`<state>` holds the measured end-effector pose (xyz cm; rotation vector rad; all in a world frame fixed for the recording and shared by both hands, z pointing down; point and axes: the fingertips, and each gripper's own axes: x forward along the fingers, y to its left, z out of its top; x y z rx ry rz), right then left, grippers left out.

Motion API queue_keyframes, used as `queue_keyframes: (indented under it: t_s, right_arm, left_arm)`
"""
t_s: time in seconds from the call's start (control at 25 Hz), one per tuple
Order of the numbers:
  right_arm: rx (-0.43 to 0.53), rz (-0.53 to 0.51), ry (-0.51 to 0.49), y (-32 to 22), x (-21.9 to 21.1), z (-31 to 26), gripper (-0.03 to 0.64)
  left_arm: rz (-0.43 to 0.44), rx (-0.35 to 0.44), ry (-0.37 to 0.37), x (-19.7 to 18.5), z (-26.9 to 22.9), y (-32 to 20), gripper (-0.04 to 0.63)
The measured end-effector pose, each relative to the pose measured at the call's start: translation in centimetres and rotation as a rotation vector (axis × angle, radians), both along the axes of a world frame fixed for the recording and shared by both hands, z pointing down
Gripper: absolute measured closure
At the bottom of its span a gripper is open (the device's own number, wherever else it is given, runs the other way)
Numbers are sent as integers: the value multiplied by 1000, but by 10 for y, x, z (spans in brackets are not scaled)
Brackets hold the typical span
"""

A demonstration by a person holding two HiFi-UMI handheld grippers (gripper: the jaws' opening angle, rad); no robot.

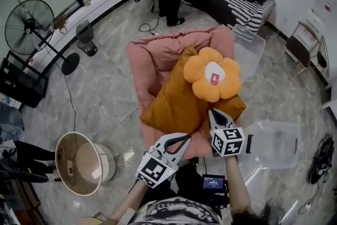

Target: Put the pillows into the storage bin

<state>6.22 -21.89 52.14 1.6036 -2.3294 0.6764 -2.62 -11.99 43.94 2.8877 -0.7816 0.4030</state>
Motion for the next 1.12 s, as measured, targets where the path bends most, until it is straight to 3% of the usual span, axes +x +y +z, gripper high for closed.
queue_keyframes:
  t_s: [0.08,0.16,0.4,0.56,0.88,1.0,1.04,1.12]
  right_arm:
    - [-69,17,-100,-22,7,19,594]
    - [-145,48,-228,-40,11,42,491]
    - [-374,176,-521,-68,15,104,296]
    - [-413,233,-685,-82,14,121,218]
    - [-508,391,-720,-94,16,165,178]
    - [-484,416,-743,-107,22,170,176]
    - [-456,408,-739,-111,22,166,187]
    - [-386,387,-692,-113,22,155,283]
  left_arm:
    - [-26,-12,-17,3,3,-6,583]
    - [-60,-26,-30,1,6,-11,583]
    - [-171,-66,-56,-13,18,-23,583]
    - [-216,-96,-77,-25,30,-26,583]
    - [-285,-120,-76,-53,38,-26,583]
    - [-298,-127,-81,-66,39,-21,583]
    - [-302,-131,-84,-71,39,-18,583]
    - [-309,-135,-85,-82,39,-12,583]
